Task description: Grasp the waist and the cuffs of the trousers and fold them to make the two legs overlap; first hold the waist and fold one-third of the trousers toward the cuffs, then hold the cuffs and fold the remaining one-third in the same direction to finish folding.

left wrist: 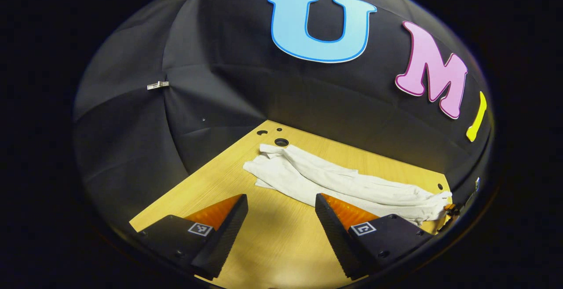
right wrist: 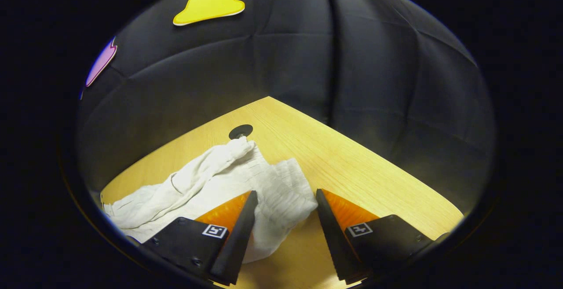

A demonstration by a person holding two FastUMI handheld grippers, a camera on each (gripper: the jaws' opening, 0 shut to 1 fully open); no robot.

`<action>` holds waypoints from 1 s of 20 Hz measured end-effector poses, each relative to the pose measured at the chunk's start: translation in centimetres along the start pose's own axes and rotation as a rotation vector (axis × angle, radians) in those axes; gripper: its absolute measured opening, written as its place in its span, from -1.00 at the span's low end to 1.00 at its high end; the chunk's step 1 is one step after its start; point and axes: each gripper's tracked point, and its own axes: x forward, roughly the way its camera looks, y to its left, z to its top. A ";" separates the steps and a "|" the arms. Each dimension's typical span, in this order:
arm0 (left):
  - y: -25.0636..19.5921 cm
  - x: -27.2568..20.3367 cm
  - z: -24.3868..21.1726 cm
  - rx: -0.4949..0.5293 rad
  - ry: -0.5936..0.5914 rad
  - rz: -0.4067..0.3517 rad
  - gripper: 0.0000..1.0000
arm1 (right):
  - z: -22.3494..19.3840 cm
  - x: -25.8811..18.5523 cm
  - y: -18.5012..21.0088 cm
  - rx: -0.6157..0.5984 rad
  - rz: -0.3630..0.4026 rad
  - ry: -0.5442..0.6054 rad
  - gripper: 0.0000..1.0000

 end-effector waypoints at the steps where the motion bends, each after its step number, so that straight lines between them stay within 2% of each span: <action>1: -0.1 -0.2 -0.2 -0.002 0.004 0.000 0.96 | -0.1 -0.2 0.2 0.006 -0.006 0.002 0.45; 4: -0.3 -0.6 -0.9 -0.017 0.009 -0.001 0.96 | 0.1 -0.3 1.0 0.036 0.020 0.024 -0.18; 5: -0.4 -0.7 -1.1 -0.017 0.013 0.000 0.96 | -0.1 -0.4 1.2 0.040 0.030 0.019 -0.51; 6: -0.3 -0.7 -1.4 -0.012 0.019 0.002 0.96 | -0.1 0.3 1.4 0.036 0.039 0.029 -0.24; 7: -0.2 -0.6 -1.8 0.000 0.026 0.006 0.96 | -0.2 -0.6 1.3 0.035 0.053 0.030 -0.52; 8: 0.0 -0.5 -2.1 0.011 0.033 0.014 0.96 | -0.2 -0.1 1.5 0.026 0.071 0.036 -0.63; 9: 0.1 -0.6 -2.2 0.017 0.039 0.019 0.96 | -0.1 -0.1 1.4 0.019 0.085 0.038 -0.63; 10: 0.1 -0.6 -2.3 0.015 0.041 0.020 0.96 | -0.1 -0.2 1.5 0.011 0.096 0.044 -0.72; 15: 0.1 -0.8 -1.7 0.037 0.038 0.021 0.96 | 2.0 -1.4 1.7 -0.010 0.103 0.024 -0.73; 20: 0.7 -1.0 -0.5 0.082 0.010 0.021 0.96 | 8.1 -4.8 4.5 -0.089 0.142 -0.107 -0.73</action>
